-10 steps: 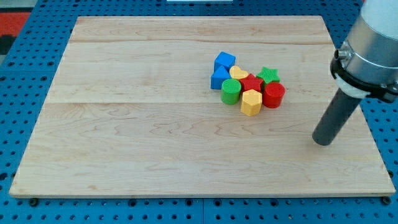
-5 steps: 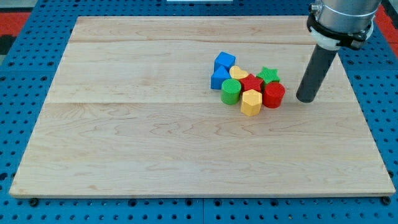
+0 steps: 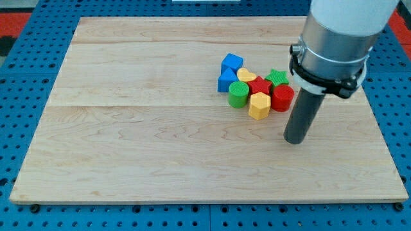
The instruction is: Move the red circle into the green star
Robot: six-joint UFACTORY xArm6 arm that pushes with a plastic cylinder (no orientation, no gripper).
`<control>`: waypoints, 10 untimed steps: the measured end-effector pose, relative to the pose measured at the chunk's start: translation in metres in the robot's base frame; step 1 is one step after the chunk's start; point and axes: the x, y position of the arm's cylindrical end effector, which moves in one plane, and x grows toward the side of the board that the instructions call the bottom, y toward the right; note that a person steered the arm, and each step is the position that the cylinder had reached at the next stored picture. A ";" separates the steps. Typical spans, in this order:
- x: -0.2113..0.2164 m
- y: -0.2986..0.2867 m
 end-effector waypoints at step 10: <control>-0.161 0.068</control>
